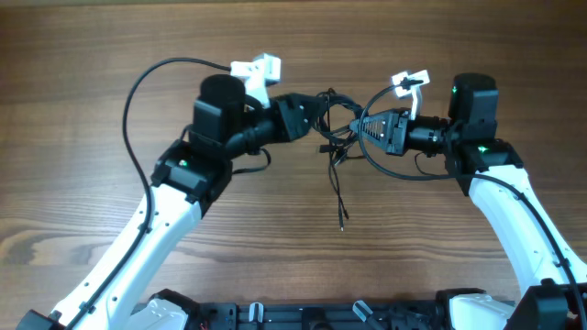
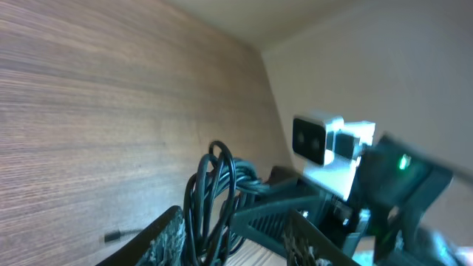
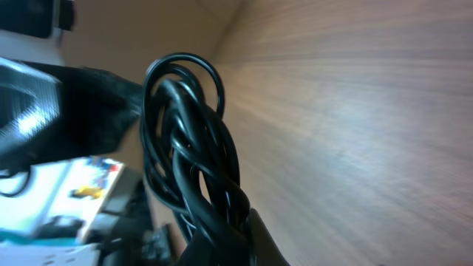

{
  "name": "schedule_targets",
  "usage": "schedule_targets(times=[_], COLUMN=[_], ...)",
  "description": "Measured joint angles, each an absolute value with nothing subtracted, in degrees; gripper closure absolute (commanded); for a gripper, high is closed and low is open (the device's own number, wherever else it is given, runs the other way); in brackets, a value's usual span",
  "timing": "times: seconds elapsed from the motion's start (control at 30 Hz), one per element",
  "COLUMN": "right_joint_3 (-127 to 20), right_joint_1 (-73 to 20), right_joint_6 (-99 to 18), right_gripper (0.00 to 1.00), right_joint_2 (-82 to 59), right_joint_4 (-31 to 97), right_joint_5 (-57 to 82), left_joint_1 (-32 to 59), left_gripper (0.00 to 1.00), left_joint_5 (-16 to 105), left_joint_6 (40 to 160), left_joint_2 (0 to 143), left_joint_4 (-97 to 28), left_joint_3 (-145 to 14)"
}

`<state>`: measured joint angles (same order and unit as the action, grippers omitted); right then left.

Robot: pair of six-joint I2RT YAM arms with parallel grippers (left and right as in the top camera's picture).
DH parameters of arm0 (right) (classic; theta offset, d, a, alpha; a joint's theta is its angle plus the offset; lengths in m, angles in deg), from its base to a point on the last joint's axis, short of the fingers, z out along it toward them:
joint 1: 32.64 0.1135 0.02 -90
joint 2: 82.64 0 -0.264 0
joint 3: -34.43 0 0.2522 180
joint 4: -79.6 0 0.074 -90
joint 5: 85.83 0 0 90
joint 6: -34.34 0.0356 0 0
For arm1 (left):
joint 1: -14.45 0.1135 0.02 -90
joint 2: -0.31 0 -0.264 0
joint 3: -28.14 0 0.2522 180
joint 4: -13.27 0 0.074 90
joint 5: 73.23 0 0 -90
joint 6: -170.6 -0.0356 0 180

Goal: Untangle cables

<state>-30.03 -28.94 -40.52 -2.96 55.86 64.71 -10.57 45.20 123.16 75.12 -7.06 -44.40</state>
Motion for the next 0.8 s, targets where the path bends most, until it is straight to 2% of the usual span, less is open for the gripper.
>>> schedule_targets(times=[0.1, 0.2, 0.37, 0.53, 0.63, 0.8], right_joint_3=[-30.0, -30.0, -30.0, -30.0, -30.0, -30.0], right_joint_1=[-28.9, -28.9, -28.9, -28.9, -28.9, -28.9], right_joint_6=[-43.7, -45.7, -48.5, -51.1, -51.5, -51.1], right_gripper=[0.96, 0.95, 0.96, 0.96, 0.96, 0.96], right_joint_2=[-3.0, -3.0, -3.0, -2.9, -2.9, -2.9], right_joint_4=[55.7, 55.7, 55.6, 55.1, 54.6, 52.1], right_joint_5=[59.5, 56.6, 55.1, 54.5, 54.2, 52.9], left_joint_1=[-9.0, -9.0, -9.4, -14.5, -16.8, -18.5], left_gripper=[0.59, 0.70, 0.72, 0.63, 0.51, 0.46], left_joint_5=[45.2, 45.2, 43.0, 37.2, 34.8, 31.8], left_joint_6=[126.8, 128.2, 131.5, 136.0, 137.7, 134.5], left_joint_2=[75.1, 75.1, 75.1, 75.1, 75.6, 79.0], left_joint_4=[-6.4, -5.8, -12.9, -13.1, -12.7, -11.7], left_joint_3=[-44.4, -44.4, -44.5, -44.5, -44.5, -44.5])
